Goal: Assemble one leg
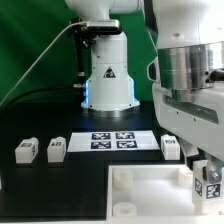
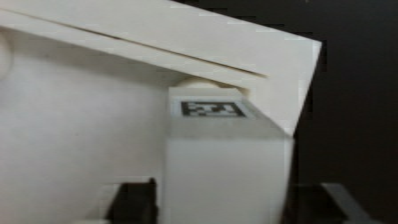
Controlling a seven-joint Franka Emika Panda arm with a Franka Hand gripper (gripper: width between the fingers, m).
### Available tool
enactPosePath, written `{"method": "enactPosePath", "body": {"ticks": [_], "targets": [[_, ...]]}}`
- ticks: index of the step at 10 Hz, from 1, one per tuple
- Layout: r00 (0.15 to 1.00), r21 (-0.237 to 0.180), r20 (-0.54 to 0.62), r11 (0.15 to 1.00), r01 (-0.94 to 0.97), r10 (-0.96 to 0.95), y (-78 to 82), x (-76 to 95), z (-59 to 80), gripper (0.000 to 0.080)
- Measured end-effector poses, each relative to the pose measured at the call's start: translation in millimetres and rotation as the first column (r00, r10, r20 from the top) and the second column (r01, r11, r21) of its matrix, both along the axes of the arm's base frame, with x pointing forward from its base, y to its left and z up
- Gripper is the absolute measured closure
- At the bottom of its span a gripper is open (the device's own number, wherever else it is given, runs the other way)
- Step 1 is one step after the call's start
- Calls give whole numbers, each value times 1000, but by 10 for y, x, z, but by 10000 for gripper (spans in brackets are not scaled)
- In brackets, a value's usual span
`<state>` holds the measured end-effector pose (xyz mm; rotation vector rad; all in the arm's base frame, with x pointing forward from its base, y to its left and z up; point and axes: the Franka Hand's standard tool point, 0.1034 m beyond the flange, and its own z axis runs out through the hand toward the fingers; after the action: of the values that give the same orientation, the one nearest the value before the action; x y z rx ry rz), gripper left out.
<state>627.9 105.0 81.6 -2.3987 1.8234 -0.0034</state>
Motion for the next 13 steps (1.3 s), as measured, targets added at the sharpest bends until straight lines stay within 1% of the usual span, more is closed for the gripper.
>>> {"method": "enactPosePath", "body": {"ticks": [1, 2, 3, 4, 6, 8, 9, 10, 11, 12, 13], "targets": [[1000, 0, -1, 1000, -1, 1, 7, -3, -4, 276], [980, -31, 17, 980, -197, 197, 36, -2, -14, 276], [920, -52, 28, 920, -389, 391, 84, -3, -8, 175], [846, -68, 35, 846, -529, 531, 93, -5, -6, 157], [755, -88, 37, 755, -650, 655, 73, -2, -8, 151], [572, -127, 17, 569, -812, 820, 40, -2, -17, 150], [396, -156, -40, 386, -909, 917, 53, -26, -65, 150], [243, -153, -70, 230, -961, 967, 79, -34, -80, 150], [59, -138, -97, 45, -989, 994, 55, -12, -50, 150], [75, -142, -97, 61, -988, 992, 47, 2, -45, 150], [123, -141, -96, 109, -984, 988, 46, -4, -52, 273]]}}
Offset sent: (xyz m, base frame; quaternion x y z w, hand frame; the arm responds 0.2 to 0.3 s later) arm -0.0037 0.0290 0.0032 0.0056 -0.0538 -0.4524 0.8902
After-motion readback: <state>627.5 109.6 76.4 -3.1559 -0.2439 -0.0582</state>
